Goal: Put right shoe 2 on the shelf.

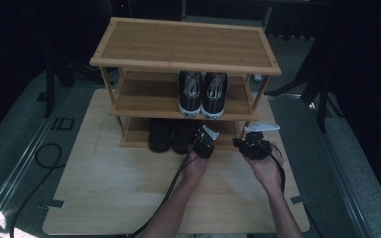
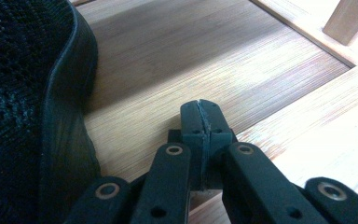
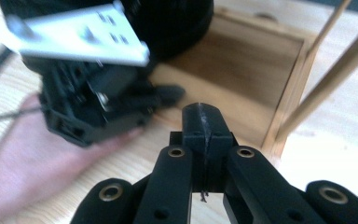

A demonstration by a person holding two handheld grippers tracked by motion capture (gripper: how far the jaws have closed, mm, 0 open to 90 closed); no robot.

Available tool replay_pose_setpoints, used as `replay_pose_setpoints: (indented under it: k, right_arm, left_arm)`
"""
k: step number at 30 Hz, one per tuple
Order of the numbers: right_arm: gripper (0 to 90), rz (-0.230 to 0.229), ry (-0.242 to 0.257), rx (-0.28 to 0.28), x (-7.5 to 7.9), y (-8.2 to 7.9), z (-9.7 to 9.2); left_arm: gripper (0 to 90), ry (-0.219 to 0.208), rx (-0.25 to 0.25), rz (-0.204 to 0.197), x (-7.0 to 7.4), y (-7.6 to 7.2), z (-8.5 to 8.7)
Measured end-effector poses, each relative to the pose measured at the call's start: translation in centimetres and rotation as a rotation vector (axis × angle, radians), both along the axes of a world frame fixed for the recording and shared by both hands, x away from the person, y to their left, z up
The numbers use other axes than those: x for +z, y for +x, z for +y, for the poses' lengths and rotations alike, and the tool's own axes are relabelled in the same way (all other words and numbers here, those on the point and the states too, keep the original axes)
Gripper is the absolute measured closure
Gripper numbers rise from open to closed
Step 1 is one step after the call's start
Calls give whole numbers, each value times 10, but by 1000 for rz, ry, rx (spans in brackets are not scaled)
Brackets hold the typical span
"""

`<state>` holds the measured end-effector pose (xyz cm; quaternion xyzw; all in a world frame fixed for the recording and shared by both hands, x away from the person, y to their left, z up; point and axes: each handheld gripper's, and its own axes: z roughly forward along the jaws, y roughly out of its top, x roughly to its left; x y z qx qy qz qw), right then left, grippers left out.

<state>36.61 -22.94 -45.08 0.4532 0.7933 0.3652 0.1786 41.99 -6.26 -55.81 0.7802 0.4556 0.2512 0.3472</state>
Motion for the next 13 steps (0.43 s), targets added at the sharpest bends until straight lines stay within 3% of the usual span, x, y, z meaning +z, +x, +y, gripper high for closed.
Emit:
replay_pose_setpoints:
  k: [6, 13]
  right_arm:
    - [900, 43, -14, -20, -19, -1, -9]
    - [900, 68, -16, -31, -29, -2, -13]
  left_arm:
    - [900, 1, -1, 0, 0, 0, 0]
    - [900, 1, 0, 0, 0, 0, 0]
